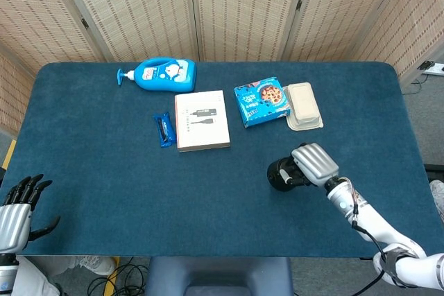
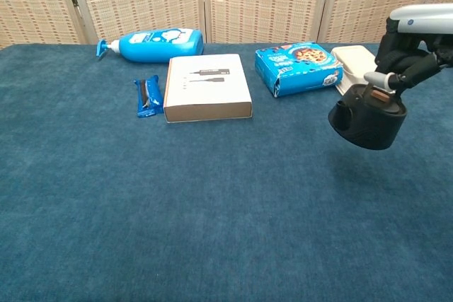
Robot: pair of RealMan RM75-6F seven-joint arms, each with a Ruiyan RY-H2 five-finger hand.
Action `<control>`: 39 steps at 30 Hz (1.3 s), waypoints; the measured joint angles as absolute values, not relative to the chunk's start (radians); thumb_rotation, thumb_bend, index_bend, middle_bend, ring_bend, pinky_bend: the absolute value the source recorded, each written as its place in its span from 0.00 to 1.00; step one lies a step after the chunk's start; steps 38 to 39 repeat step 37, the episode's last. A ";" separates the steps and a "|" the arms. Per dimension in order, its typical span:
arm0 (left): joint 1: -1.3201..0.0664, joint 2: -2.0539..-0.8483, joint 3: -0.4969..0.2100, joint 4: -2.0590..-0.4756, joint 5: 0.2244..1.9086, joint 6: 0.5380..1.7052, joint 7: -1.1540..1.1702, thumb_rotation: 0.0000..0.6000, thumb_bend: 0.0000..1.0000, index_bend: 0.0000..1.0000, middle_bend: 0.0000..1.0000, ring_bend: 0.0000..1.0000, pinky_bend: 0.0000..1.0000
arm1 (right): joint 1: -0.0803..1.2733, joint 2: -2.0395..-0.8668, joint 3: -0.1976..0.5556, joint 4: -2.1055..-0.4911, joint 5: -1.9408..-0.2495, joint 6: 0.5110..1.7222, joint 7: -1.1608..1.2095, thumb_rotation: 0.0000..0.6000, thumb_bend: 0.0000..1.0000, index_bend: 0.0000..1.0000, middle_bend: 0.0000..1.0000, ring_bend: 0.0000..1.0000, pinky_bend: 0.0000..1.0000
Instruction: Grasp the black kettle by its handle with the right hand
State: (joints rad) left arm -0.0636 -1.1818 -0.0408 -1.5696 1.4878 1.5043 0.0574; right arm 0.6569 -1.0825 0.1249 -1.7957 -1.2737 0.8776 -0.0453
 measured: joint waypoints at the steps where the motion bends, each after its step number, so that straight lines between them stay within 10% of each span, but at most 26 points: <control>1: -0.063 -1.182 -0.041 -1.569 1.487 1.504 0.057 1.00 0.26 0.21 0.12 0.10 0.17 | 0.660 -1.082 0.126 -1.795 -1.273 0.875 -0.053 0.76 0.48 1.00 0.97 0.96 0.41; 39: -0.057 -1.202 -0.035 -1.534 1.479 1.501 0.031 1.00 0.26 0.21 0.12 0.10 0.17 | 0.913 -1.193 0.086 -1.806 -1.049 0.884 -0.828 0.78 0.48 1.00 0.97 0.96 0.42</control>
